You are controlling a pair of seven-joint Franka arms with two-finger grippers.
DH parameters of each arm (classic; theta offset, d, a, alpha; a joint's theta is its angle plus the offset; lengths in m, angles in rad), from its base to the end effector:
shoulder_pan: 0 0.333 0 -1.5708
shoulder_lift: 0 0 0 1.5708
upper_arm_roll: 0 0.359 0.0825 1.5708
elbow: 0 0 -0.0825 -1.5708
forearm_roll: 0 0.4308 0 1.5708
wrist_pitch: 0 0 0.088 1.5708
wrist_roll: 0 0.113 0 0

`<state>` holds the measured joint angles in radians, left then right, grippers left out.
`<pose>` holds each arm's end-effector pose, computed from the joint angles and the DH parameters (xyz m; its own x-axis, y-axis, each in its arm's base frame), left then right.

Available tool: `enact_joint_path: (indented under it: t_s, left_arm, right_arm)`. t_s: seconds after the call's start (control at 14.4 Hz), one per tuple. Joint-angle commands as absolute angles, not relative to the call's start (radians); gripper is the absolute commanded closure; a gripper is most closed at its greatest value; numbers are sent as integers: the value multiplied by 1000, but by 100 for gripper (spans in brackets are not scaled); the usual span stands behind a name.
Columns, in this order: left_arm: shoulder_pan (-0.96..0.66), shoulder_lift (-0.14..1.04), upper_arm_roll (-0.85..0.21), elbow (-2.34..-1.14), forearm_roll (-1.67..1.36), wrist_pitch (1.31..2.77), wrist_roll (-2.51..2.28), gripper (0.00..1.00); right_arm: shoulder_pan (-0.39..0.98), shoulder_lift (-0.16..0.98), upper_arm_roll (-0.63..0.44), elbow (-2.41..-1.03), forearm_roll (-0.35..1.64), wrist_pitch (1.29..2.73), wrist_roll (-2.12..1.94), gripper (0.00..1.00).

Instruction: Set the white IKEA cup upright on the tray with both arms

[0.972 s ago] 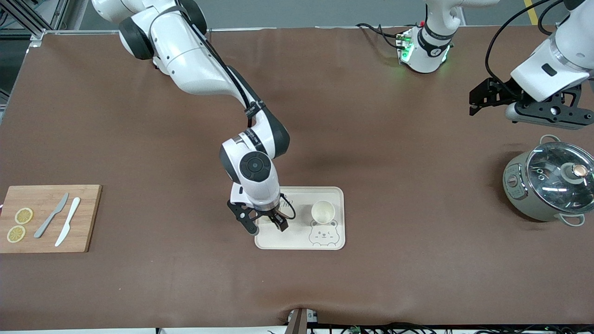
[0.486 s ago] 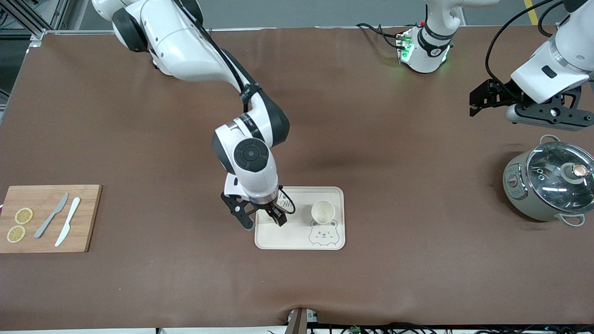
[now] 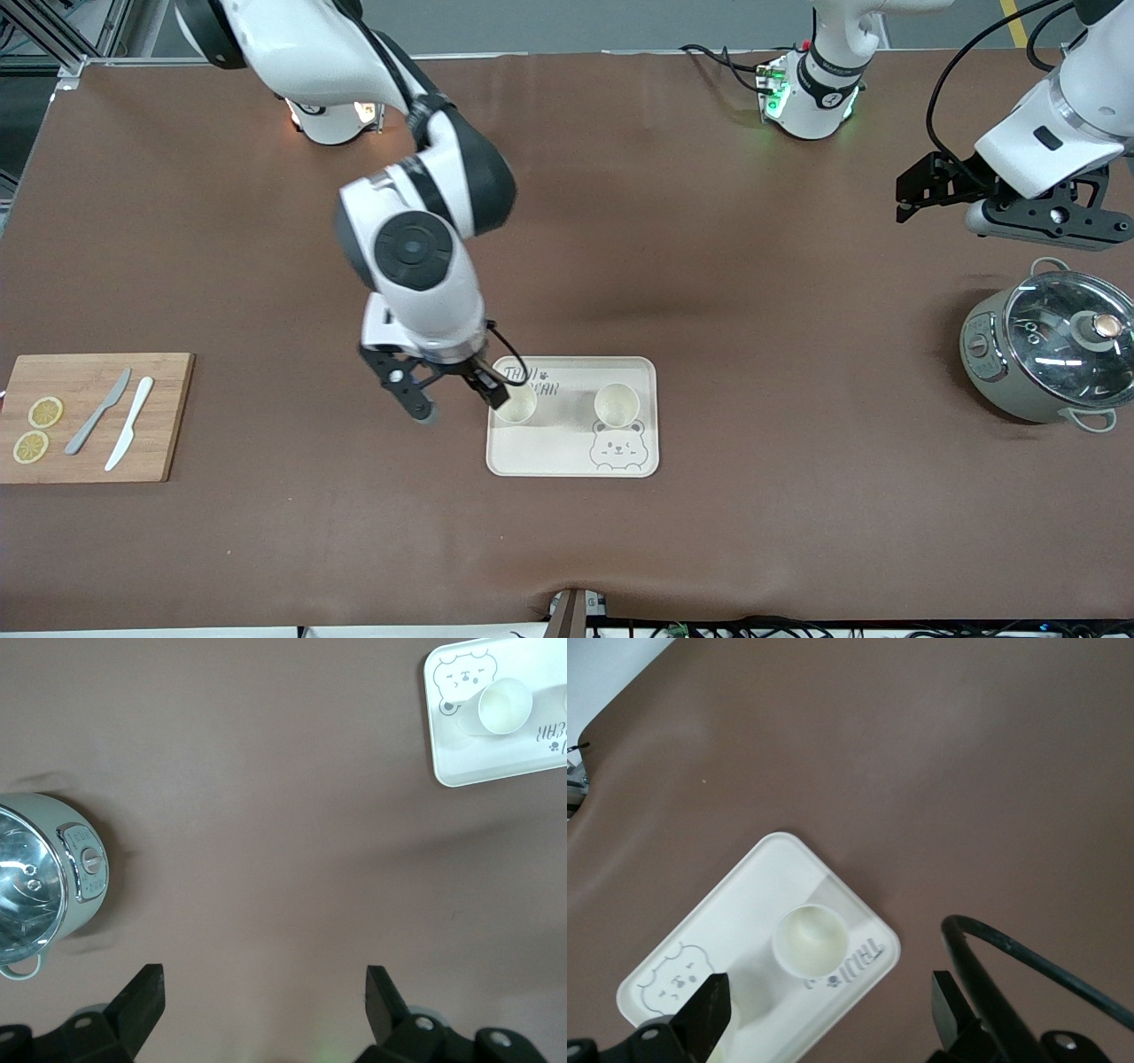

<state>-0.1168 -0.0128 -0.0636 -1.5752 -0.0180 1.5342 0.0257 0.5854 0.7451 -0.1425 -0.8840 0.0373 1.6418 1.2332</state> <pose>0.5827 -0.1087 0.6637 0.9783 -0.2052 -0.0278 -0.2047 -0.9787 0.0179 0.7251 0.3994 0.4895 0.7274 -0.6834 0.0617 -0.6849 -0.7287 0.0027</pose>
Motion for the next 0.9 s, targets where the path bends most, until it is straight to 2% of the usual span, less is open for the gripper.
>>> enact_joint_path:
  t_s: [0.0, 0.42, 0.83]
  left_arm:
    - [-117, -12, -66, -1571, 21, 1532, 29, 0]
    - [-117, -11, -66, -1569, 23, 1536, 28, 0]
    - [-115, -11, -64, -1565, 21, 1536, 26, 0]
  right_arm:
    - [493, 648, -130, -913, 58, 1565, 1053, 0]
    - [214, 542, -130, -920, 64, 1370, 593, 0]
    - [23, 517, -132, -960, 87, 1388, 378, 0]
